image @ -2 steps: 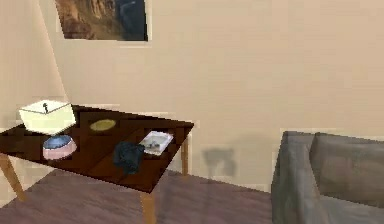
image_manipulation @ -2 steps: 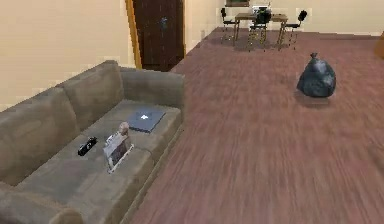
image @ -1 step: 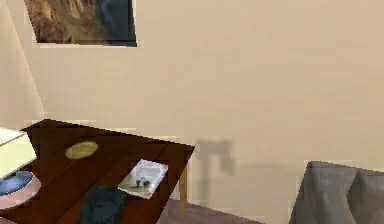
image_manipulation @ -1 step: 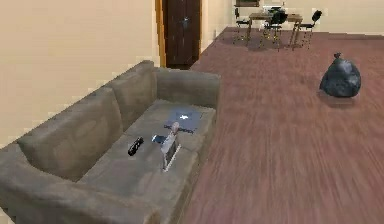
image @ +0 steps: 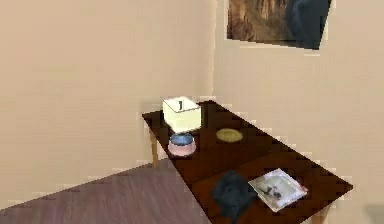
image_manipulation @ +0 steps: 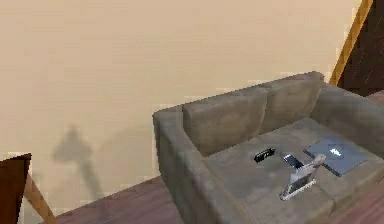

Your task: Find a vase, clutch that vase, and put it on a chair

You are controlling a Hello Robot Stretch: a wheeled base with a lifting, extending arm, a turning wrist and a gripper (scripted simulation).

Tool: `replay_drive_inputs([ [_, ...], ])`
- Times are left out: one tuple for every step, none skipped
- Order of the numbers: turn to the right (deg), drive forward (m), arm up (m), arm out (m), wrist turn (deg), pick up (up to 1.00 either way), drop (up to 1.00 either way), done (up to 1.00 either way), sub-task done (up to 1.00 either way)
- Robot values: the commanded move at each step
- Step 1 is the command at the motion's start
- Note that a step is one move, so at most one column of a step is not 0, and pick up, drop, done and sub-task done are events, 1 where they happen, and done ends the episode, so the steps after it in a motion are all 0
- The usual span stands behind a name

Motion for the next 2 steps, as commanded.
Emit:
replay_drive_inputs([
  [-45.0, 0.00, 0.00, 0.00, 0.0, 0.00, 0.00, 0.00, 0.00],
  [-27.0, 0.00, 0.00, 0.00, 0.0, 0.00, 0.00, 0.00, 0.00],
])
